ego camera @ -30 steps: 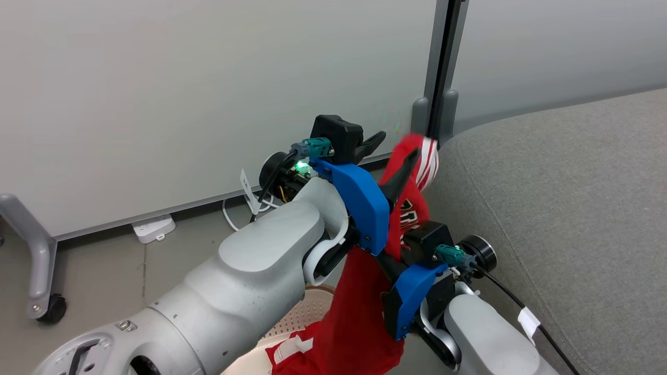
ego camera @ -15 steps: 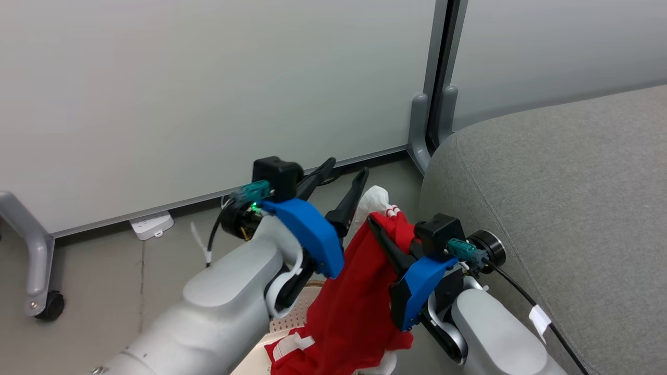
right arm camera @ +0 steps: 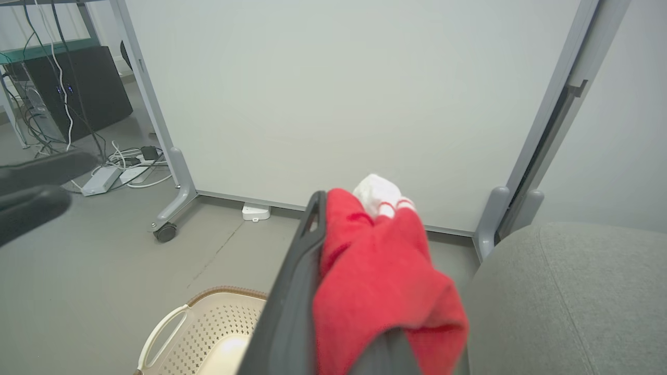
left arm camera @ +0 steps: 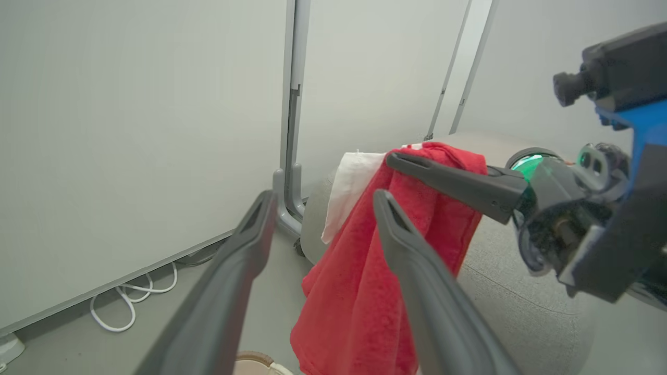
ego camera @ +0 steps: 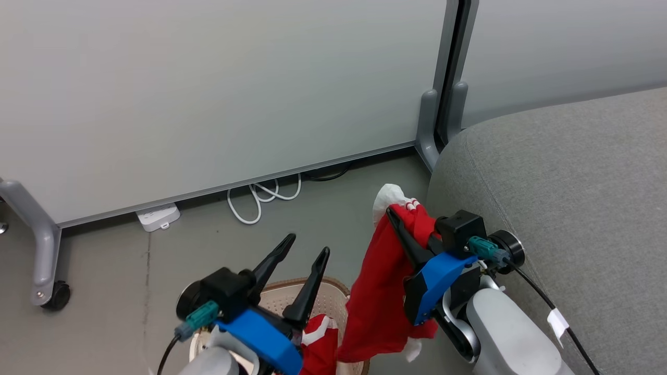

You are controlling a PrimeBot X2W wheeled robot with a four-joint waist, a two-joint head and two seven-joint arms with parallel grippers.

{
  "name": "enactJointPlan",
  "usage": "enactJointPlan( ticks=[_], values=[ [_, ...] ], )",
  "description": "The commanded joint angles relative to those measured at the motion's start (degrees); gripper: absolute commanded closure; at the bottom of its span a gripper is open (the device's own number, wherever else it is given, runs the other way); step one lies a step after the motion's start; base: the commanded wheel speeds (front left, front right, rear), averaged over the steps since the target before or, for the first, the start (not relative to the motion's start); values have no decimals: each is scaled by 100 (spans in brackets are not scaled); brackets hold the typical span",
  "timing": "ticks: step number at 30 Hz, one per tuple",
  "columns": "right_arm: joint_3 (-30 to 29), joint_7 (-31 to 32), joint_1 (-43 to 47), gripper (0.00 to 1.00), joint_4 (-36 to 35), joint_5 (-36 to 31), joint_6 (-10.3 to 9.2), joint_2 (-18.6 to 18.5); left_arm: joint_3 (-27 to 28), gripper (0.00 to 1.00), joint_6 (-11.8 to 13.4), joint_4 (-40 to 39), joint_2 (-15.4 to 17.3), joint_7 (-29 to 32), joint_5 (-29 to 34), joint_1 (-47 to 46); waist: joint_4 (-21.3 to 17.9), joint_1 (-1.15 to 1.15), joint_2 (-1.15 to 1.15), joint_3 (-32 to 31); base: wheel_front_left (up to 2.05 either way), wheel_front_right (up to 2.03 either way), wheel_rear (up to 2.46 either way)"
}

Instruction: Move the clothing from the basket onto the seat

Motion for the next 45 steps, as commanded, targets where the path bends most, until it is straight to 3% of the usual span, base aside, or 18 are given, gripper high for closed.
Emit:
enactJointPlan(
  ticks=[1, 9, 21, 45],
  values=[
    [-13, 8, 78, 100, -50, -5, -3, -6, 146, 0, -38, -65, 1, -17, 128, 255, 2, 1, 0, 9, 0, 0, 0],
    [-45, 42, 142, 100, -137, 6, -3, -7, 924, 0, -338, -96, -197, -19, 717, 1029, 19, 1, 0, 16, 0, 0, 0],
    [-60, 59, 172, 100, -161, -12, -3, -6, 1499, 0, -560, -13, -436, -19, 1227, 1237, -136, 1, 0, 20, 0, 0, 0],
    [-5, -8, 76, 100, -118, 97, -2, -5, 1735, 0, -696, 79, -613, -19, 1628, 1080, -2268, 1, 0, 252, 0, 0, 0]
  ],
)
